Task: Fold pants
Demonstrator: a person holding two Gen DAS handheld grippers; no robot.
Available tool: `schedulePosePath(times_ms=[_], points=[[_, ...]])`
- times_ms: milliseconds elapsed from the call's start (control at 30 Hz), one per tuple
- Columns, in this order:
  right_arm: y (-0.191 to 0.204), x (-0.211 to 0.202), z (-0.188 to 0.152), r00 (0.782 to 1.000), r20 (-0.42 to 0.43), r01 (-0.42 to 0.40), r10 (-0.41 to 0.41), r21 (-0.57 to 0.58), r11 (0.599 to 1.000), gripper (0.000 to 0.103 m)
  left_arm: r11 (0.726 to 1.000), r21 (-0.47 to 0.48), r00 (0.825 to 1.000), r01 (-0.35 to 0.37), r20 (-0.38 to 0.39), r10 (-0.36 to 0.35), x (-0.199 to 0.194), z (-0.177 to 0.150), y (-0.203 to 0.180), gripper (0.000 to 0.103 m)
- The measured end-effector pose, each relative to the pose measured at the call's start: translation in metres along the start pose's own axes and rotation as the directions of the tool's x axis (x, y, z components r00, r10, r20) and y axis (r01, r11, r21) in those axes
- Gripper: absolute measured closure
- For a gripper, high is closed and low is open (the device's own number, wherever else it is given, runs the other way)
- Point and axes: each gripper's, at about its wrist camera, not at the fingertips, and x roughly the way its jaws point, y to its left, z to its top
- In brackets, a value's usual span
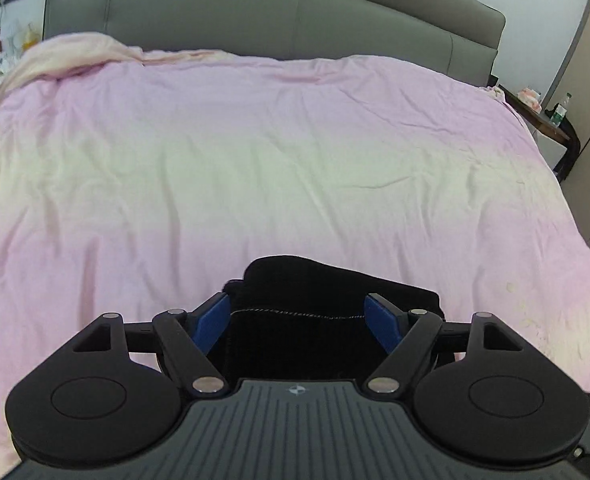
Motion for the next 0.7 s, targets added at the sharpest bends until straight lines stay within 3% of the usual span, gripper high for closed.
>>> schedulePosePath(times_ms=[67,133,167,333,367,400,500,567,633,700], points=[[-0.005,0.007,-0.001,1.0,-0.021,-0.003,0.003,0.01,1.0,0.045,0.997,-0.077,1.0,0.006,-0.013,-0.007,0.015,0.0,0.009,0.014],[-0.009,0.011,0.0,1.0,-0.027,-0.008,0.008,0.022,1.0,0.045,0.994,-0.108,1.0,0.003,-0.015,-0.005,0.021,0.0,0.016,0.025],[-0.011,0.012,0.0,1.0,-0.029,-0.011,0.012,0.026,1.0,0.045,0.996,-0.091,1.0,-0.008,-0.024,0.006,0.021,0.002,0.018,0.053],[-0.017,0.015,0.003,0.999,-0.032,-0.039,0.04,0.046,0.998,0.045,0.989,-0.147,0.998,0.012,-0.065,-0.022,0.013,0.009,0.039,0.072],[-0.018,0.016,0.004,0.998,-0.032,-0.047,0.048,0.051,0.998,0.045,0.989,-0.145,0.998,0.011,-0.062,-0.02,0.011,0.01,0.041,0.08],[-0.018,0.016,0.005,0.998,-0.031,-0.054,0.055,0.056,0.997,0.045,0.992,-0.13,0.998,-0.003,-0.056,-0.005,0.01,0.01,0.041,0.099],[-0.016,0.015,0.007,0.997,-0.019,-0.079,0.081,0.062,0.995,0.045,0.99,-0.078,0.991,-0.118,-0.079,0.112,0.02,0.004,0.042,0.103],[-0.013,0.014,0.007,0.996,-0.012,-0.089,0.09,0.053,0.995,0.045,0.99,-0.109,0.992,-0.089,-0.102,0.078,0.032,-0.005,0.048,0.103],[-0.011,0.013,0.007,0.996,-0.01,-0.091,0.092,0.045,0.995,0.045,0.98,-0.183,0.996,-0.076,-0.054,0.067,0.027,-0.009,0.055,0.101],[-0.012,0.012,0.007,0.996,-0.008,-0.093,0.093,0.048,0.995,0.045,0.966,-0.252,0.998,-0.064,-0.005,0.065,0.016,-0.01,0.061,0.089]])
